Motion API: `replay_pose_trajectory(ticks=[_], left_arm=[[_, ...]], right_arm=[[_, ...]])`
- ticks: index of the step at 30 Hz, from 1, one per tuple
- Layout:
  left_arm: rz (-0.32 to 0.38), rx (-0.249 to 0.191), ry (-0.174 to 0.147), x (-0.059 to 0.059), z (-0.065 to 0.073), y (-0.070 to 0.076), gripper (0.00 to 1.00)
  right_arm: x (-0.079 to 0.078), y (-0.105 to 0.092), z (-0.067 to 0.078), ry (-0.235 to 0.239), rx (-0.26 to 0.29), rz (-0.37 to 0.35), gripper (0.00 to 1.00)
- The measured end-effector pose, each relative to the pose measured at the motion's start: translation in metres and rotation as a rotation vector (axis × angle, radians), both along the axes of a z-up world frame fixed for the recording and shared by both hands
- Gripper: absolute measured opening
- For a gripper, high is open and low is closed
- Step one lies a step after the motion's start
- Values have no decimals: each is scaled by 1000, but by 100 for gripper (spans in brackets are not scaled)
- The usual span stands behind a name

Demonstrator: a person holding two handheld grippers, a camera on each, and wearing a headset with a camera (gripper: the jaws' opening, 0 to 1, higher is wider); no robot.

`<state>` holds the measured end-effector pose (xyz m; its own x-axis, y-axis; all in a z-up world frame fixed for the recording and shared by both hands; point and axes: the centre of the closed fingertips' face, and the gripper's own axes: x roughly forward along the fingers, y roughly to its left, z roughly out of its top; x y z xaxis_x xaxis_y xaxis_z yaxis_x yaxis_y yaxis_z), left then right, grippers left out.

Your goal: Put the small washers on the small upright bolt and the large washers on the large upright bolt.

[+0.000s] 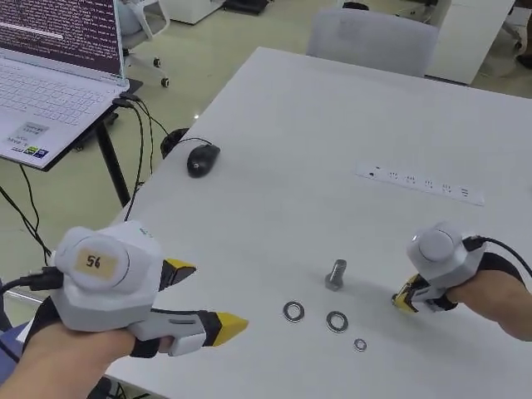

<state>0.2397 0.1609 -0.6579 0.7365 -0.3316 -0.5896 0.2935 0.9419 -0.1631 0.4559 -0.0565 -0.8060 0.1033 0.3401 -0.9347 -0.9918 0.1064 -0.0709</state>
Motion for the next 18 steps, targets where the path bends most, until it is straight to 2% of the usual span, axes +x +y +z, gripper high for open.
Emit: replay_pose_trajectory(ticks=[6, 8, 11, 14, 18], left_arm=[[-7, -2, -5, 1, 1, -3, 63], [-8, -2, -7, 1, 1, -3, 63], [-10, -2, -7, 1, 1, -4, 63], [-10, -4, -10, 1, 2, -4, 63], [-12, -3, -11, 1, 2, -5, 63]], right_arm=[[-10, -25, -3, 17, -4, -31, 18], [-20, -33, -5, 37, 6, -40, 18], [-32, -44, -11, 43, -10, -28, 18], [-43, -47, -14, 59, -4, -18, 18], [-57, -37, -13, 74, 30, 11, 19]])
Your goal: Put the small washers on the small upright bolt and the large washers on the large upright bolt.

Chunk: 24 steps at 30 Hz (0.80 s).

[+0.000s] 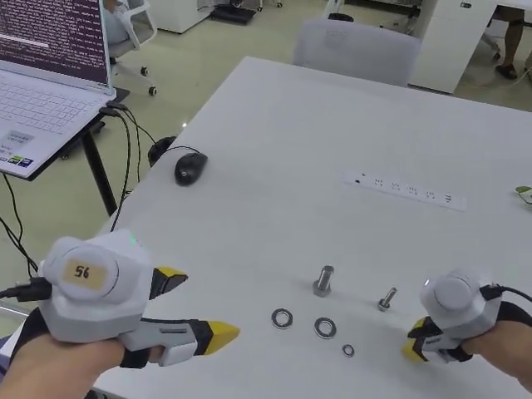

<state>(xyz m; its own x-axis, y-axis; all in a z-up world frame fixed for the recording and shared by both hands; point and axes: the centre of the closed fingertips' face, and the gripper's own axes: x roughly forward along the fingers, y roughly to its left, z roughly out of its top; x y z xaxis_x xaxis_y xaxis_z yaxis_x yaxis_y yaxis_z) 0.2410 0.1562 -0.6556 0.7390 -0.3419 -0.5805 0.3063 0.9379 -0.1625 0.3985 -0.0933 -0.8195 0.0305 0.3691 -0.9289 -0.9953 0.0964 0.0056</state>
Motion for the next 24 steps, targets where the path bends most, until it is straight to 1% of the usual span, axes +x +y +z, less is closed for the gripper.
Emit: replay_pose_trajectory(ticks=[1, 3, 5, 6, 8, 10, 11, 12, 13, 16, 17, 19, 20, 24], left_arm=[[-1, 0, -1, 0, 0, 0, 63], [-1, 1, -3, 0, 1, -1, 63], [-1, 1, -5, 1, 2, -2, 63], [-1, 1, -5, 1, 2, -2, 63], [-3, 2, -6, 1, 2, -2, 63], [-5, 2, -6, 2, 2, -3, 63], [-5, 4, -7, 2, 3, -3, 63], [-5, 4, -7, 2, 3, -3, 63], [-4, 3, -8, 1, 3, -3, 63], [1, 5, -6, 1, 2, -1, 63], [1, 5, -5, 0, 2, -1, 63], [4, 4, -6, -1, 3, 0, 63], [6, 5, -7, -1, 3, 1, 63], [13, 4, -8, -2, 3, 3, 63]], right_arm=[[-3, 4, 0, 2, 8, 9, 19], [-14, 15, 1, 12, 31, 56, 19], [-23, 27, 0, 11, 46, 87, 19], [-31, 35, 0, 21, 58, 123, 19], [-38, 44, -2, 22, 61, 146, 19], [-44, 54, -6, 14, 52, 180, 19], [-45, 61, -4, 6, 65, 185, 19], [-47, 65, -4, 15, 65, 190, 19], [-48, 69, -4, 12, 70, 201, 19], [-50, 77, -4, 10, 64, 226, 19], [-49, 78, -5, 6, 59, 235, 19], [-49, 79, -5, -19, 38, 288, 19], [-49, 80, -6, -12, 35, 284, 19], [-49, 78, -5, -10, 29, 299, 19]])
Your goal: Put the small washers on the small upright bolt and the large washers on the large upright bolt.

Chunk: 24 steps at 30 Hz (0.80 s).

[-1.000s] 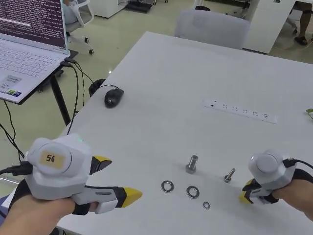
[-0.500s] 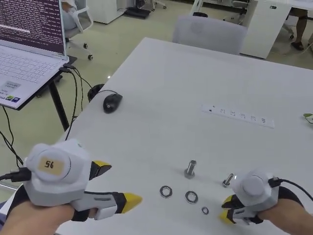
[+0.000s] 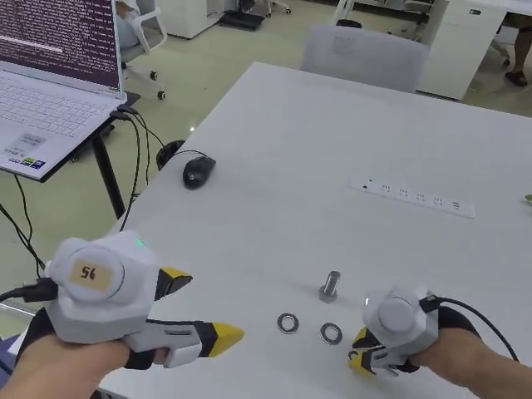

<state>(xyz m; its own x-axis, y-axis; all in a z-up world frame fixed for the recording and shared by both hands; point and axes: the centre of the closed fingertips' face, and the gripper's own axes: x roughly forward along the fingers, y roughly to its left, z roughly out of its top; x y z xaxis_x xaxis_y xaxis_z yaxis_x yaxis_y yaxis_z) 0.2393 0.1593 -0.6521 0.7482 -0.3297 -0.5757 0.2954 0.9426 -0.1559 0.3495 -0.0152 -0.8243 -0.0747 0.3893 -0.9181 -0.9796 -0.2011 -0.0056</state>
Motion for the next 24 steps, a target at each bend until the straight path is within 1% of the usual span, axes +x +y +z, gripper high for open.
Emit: replay_pose_trajectory(ticks=[3, 6, 9, 12, 13, 15, 18, 21, 24], left_arm=[[2, 0, -2, 0, 1, 0, 63], [3, -1, -2, 0, 1, 0, 63], [4, -2, -2, 0, 1, 0, 63], [4, -3, -3, 1, 1, -1, 63], [3, -3, -4, 1, 1, -1, 63], [3, -4, -5, 2, 1, -2, 63], [3, -10, -9, 2, 2, -3, 63], [-2, -7, -9, 2, 2, -5, 63], [1, -5, -9, 1, 2, -4, 63]], right_arm=[[0, -1, 0, 0, -7, 13, 19], [0, -3, 0, -8, -34, 48, 19], [-1, -4, -1, -23, -48, 81, 18], [-1, -4, -1, -23, -54, 75, 18], [-1, -4, -1, -27, -54, 73, 16], [-2, -4, -2, -44, -54, 93, 14], [-1, -3, -2, -38, -55, 80, 14], [0, -3, -2, -31, -50, 49, 14], [1, -3, -2, -13, -25, -22, 13]])
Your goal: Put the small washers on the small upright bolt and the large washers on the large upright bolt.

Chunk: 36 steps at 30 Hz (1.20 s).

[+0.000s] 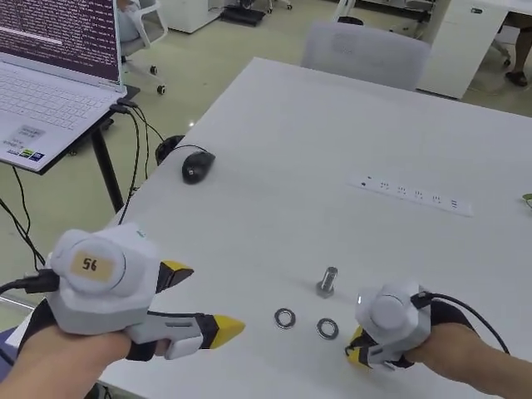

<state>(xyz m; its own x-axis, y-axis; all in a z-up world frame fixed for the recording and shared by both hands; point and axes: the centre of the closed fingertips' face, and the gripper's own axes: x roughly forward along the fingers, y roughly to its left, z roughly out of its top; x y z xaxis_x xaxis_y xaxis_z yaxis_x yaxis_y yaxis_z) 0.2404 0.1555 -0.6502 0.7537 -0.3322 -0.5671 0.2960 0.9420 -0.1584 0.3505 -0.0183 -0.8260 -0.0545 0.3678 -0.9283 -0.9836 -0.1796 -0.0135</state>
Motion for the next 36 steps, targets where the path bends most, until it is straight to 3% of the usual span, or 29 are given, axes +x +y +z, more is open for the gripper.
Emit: replay_pose_trajectory(ticks=[10, 19, 24, 29, 36], left_arm=[[9, 1, 0, -3, -1, 4, 62], [5, 2, -3, -2, 0, 3, 62], [-1, 3, 0, -1, 0, 2, 62], [-1, 3, -6, 1, 3, 2, 62], [-9, 3, -12, 4, 5, 0, 62]], right_arm=[[-1, -2, 4, 15, 42, -76, 13], [10, -5, 16, 22, 90, -164, 13], [22, -14, 26, 4, 113, -215, 13], [44, -31, 41, -11, 147, -318, 13], [67, -51, 61, -59, 157, -365, 13]])
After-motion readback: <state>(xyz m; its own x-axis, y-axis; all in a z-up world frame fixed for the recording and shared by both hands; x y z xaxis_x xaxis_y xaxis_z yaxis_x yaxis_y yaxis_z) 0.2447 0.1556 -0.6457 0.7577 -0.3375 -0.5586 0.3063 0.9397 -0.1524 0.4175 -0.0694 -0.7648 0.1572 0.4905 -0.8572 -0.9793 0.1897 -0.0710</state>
